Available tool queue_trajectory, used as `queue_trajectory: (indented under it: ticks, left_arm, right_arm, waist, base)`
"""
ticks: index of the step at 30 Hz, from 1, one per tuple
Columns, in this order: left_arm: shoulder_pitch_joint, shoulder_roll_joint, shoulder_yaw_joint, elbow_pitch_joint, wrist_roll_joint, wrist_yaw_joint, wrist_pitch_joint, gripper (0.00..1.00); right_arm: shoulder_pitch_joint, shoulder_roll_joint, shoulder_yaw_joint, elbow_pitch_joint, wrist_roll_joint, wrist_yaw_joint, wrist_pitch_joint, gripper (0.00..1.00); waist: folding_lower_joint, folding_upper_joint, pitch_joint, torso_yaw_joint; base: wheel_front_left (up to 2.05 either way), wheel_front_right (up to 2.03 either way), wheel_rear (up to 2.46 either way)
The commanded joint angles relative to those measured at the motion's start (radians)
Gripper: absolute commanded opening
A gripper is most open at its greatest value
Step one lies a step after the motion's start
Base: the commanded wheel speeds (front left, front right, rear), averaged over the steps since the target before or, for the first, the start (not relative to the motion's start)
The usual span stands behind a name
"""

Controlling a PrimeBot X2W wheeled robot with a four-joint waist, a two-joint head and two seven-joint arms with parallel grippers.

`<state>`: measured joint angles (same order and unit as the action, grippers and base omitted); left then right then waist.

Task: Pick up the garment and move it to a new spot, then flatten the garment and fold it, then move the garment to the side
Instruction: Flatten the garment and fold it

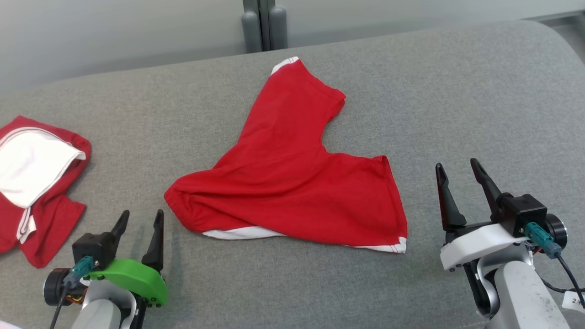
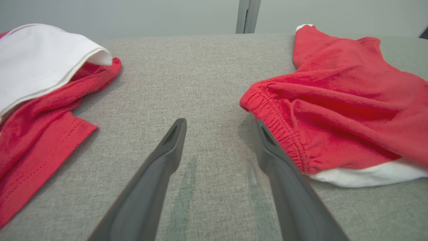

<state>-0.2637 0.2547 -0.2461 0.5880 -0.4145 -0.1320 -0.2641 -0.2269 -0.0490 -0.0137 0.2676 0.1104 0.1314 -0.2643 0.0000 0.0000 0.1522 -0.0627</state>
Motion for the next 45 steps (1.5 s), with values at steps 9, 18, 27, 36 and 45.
queue_trajectory:
  ticks: [9,18,27,36,45]
  left_arm:
    - [0.147,-0.109,0.165,-0.141,0.135,0.002,0.000,1.00]
    - [0.178,-0.146,0.155,-0.185,0.148,0.002,0.000,1.00]
    - [0.145,-0.125,0.129,-0.201,0.132,0.002,0.000,1.00]
    - [0.134,-0.123,0.115,-0.215,0.117,0.002,0.000,1.00]
    - [0.128,-0.113,0.091,-0.226,0.092,0.002,0.000,1.00]
  right_arm:
    - [0.069,-0.003,0.030,0.011,0.040,-0.001,0.000,1.00]
    - [0.086,-0.004,0.159,0.118,0.123,-0.002,0.000,1.00]
    - [0.012,-0.004,0.211,0.262,0.218,-0.001,0.000,1.00]
    - [-0.040,-0.004,0.229,0.332,0.239,-0.001,0.000,1.00]
    - [-0.074,-0.005,0.201,0.329,0.237,-0.001,0.000,0.00]
  waist:
    - [0.0000,0.0000,-0.082,0.013]
    - [0.0000,0.0000,-0.054,0.047]
    - [0.0000,0.0000,-0.012,0.080]
    - [0.0000,0.0000,0.005,0.105]
    - [0.0000,0.0000,0.023,0.114]
  base:
    - [0.00,0.00,0.00]
    - [0.00,0.00,0.00]
    - [0.00,0.00,0.00]
    - [0.00,0.00,0.00]
    - [0.00,0.00,0.00]
